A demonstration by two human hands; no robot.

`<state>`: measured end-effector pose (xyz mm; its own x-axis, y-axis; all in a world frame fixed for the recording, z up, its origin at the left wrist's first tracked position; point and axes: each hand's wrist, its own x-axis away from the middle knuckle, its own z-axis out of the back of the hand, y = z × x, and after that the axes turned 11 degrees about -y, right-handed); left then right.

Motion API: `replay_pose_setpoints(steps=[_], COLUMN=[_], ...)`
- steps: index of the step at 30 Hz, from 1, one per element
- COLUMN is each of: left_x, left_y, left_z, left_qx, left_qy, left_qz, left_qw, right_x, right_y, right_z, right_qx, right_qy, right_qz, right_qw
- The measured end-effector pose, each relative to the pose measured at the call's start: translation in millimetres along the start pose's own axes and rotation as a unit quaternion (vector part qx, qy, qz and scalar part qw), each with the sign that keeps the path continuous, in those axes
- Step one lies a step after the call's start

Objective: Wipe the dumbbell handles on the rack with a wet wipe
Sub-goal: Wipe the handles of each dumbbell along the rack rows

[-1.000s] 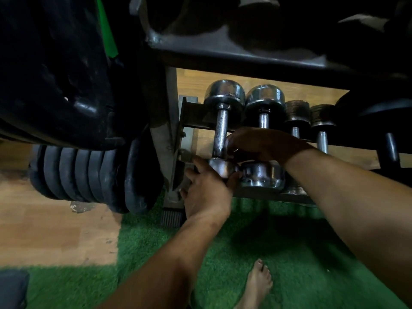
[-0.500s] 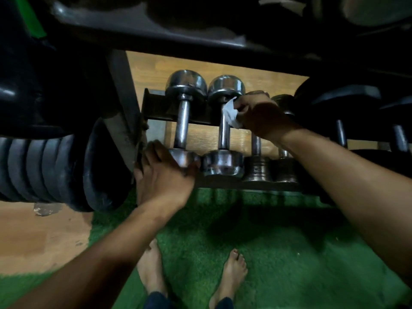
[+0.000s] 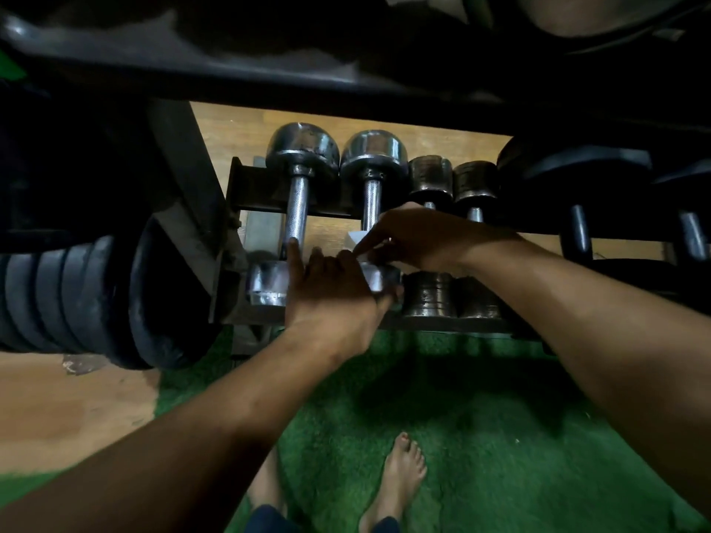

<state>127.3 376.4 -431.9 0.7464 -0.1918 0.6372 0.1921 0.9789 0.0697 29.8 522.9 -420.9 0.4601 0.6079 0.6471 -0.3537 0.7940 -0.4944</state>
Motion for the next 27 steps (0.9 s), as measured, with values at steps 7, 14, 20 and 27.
replay_pose_setpoints(steps=[7,14,20,27], left_x=[-3.0,1.1,1.8,4.8], left_y=[-0.1,0.7,0.9,4.4], left_z=[-1.5,0.7,-0.9,5.6], left_qx=[-0.050,-0.033,-0.045,-0.046], left_qy=[0.012,-0.001,0.014,-0.002], left_qz=[-0.019,0.002,0.007,0.010], left_qw=[0.999,0.999,0.999,0.999], right_x=[-12.7,-18.8,-24.1,-32.1], right_y=[8.3,16.7,17.2,16.7], right_z=[-10.4,-11.8,-13.2,-0.7], right_qx=[0.024,0.015,-0.103,-0.283], right_qy=[0.092,0.136,0.208,0.203], right_qz=[-0.029,-0.029,-0.061,-0.065], right_qw=[0.995,0.990,0.971,0.935])
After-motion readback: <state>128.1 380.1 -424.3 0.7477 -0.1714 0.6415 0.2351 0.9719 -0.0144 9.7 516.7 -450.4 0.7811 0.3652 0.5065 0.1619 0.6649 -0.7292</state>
